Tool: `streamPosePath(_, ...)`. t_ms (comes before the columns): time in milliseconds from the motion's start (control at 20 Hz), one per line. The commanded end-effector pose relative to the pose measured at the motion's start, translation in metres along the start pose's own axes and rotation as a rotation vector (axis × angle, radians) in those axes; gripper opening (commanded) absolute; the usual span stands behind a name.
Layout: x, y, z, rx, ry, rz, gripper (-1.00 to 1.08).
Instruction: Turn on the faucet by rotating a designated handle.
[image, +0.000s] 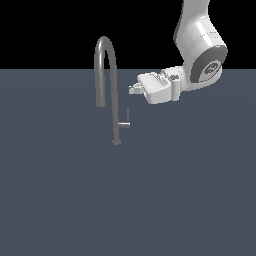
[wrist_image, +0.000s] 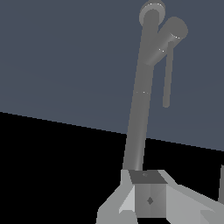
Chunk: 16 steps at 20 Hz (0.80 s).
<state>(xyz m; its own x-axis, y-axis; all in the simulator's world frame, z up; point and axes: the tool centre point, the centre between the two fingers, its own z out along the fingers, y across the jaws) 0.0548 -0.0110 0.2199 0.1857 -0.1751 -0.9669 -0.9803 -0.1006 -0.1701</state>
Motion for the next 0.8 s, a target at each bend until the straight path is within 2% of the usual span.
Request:
streamPosePath(0,0.018,-0.004,0.003,0.053,-0.044,0.049,-1.0)
streamPosePath(400,0.059,-0.009,0.013,0.169,-0.139,0.156,-1.0)
streamPosePath(750,0.073,-0.01,0.018,0.21,-0.173,0.193,-1.0)
